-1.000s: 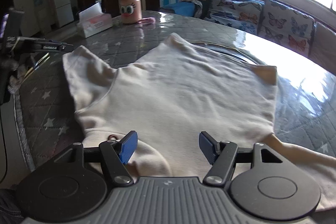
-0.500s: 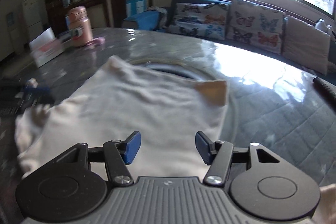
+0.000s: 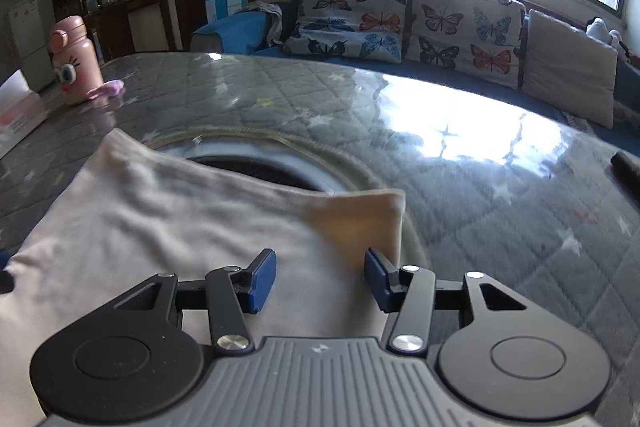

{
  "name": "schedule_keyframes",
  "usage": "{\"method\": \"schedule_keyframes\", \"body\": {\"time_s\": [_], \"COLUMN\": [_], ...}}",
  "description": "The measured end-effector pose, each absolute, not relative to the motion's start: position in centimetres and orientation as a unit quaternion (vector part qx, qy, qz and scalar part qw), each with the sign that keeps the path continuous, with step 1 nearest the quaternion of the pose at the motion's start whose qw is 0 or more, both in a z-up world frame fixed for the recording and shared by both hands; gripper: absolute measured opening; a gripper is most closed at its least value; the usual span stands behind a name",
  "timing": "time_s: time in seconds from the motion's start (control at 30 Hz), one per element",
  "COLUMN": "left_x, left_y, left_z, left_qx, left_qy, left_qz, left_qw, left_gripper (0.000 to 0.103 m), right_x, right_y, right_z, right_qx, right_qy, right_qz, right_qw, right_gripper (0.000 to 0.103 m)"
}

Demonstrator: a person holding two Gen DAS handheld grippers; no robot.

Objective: Fold clothes

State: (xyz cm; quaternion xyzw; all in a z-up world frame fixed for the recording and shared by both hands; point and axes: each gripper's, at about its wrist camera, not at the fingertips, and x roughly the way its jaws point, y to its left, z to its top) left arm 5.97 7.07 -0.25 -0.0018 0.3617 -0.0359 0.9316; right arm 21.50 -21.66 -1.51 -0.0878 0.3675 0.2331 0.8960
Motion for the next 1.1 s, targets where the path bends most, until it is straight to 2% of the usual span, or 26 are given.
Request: {"method": "schedule_keyframes", "body": {"time_s": [0.33,0.7,1.1], "left_x": [5.8,4.3,-1.1], "left_y": [6.8,5.4,0.8], "left_z": [0.6,0.7,0.5], "left_qx": [-0.004,0.028,0.078], "left_qy": [0.346,0.338,0.326], "left_qz": [-0.031,-0.030,-0.103], "left_qw": [0.938,0.940,0.936], "left_gripper": [0.024,0.026,0.042], "right_x": [21.8,12.7,0.6], "right_y": [-21.0,-22.0,-21.8], "right_z": [-0.7,1.1,1.2], "right_qx": [-0.107,-0.119,-0.149], "right_qy": [0.355,0.361,0.348], "right_qz": [0.227,0.298,0.370], "right_qw": [0.901,0.876,0.848], "right_gripper": [0.050,0.055,0.064]}}
